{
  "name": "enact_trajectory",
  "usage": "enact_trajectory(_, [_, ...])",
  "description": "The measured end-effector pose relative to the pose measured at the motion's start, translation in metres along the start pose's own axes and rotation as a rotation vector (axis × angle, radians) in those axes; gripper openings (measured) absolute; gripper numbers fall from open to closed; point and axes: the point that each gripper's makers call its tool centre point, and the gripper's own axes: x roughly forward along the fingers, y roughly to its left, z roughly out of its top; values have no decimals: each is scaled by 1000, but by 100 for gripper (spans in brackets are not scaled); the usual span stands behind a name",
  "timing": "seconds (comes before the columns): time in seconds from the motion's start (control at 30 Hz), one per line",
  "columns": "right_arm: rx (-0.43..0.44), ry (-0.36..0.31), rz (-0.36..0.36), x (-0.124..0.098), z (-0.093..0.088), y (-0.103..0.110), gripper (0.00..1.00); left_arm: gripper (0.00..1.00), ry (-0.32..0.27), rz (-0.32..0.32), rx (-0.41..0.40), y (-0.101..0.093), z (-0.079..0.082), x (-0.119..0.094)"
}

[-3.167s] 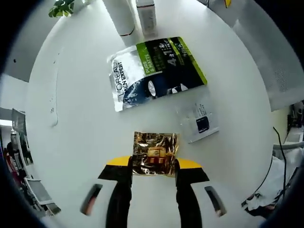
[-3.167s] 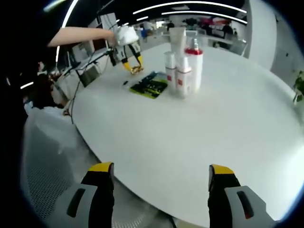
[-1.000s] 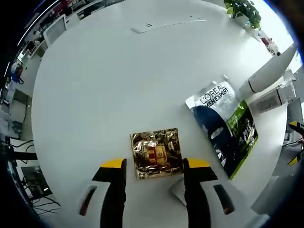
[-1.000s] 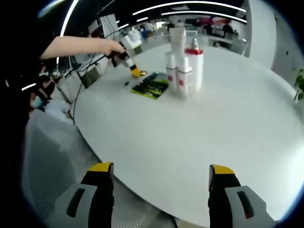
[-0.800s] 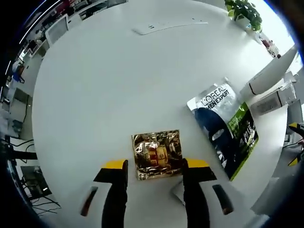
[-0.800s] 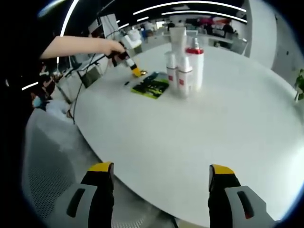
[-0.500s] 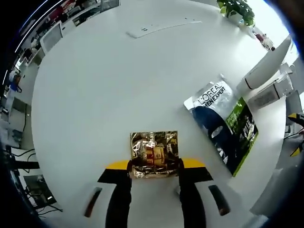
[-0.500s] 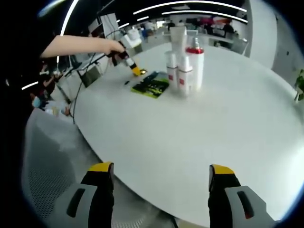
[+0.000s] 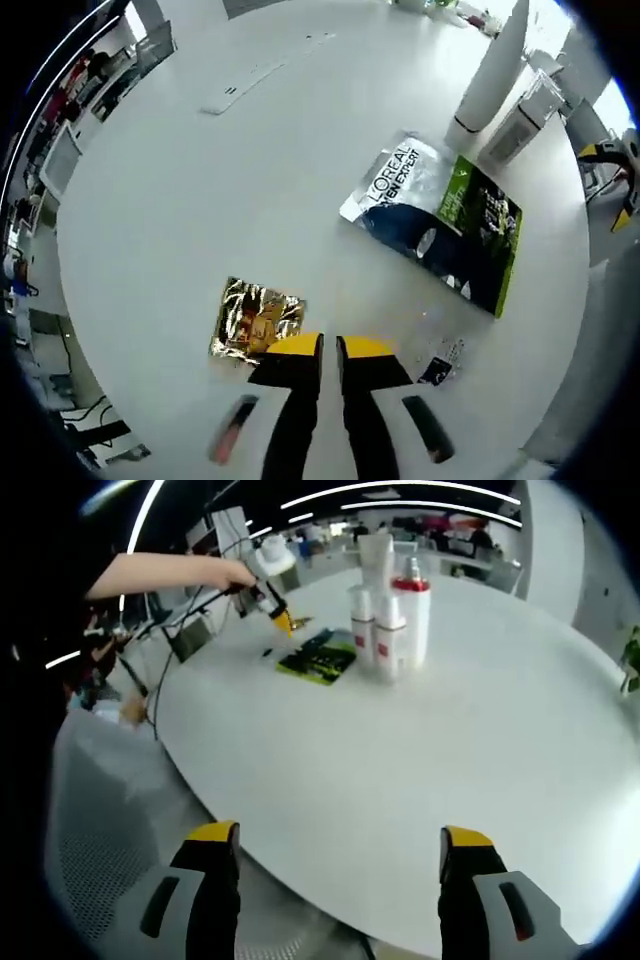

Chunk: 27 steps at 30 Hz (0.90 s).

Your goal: Arrange the skincare products in the storage area until every visible bottle or jar stands upright without overlapping.

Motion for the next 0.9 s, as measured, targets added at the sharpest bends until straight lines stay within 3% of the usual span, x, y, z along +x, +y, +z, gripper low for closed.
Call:
enact_trajectory(0.07, [-1, 1, 1, 0, 0, 0, 85, 20, -6, -3, 5, 1, 5, 4])
enact_trajectory(0.2, [0, 3, 1, 0, -1, 0, 85, 19, 0, 34, 16, 12, 0, 0])
enact_trajectory(0.27, [3, 0, 0, 0, 0, 0, 85, 21, -34, 55, -53, 17, 0, -9])
enact_trajectory(0.3, [5, 1, 2, 0, 0, 0, 85, 21, -27, 27, -82, 20, -5, -11])
enact_trajectory(0.47, [1, 8, 5, 1, -1, 1, 85, 28, -58, 83, -176, 58, -16, -23])
enact_trajectory(0.57, [5, 11, 5, 1, -2, 1, 85, 31, -56, 120, -182, 76, -26, -28])
enact_trajectory(0.7, [2, 21, 8, 2, -4, 2, 85, 34, -40, 142, -212, 93, -36, -27])
enact_trajectory(0.9, [7, 33, 7, 2, -6, 1, 86, 39, -80, 151, -374, 105, -30, -14])
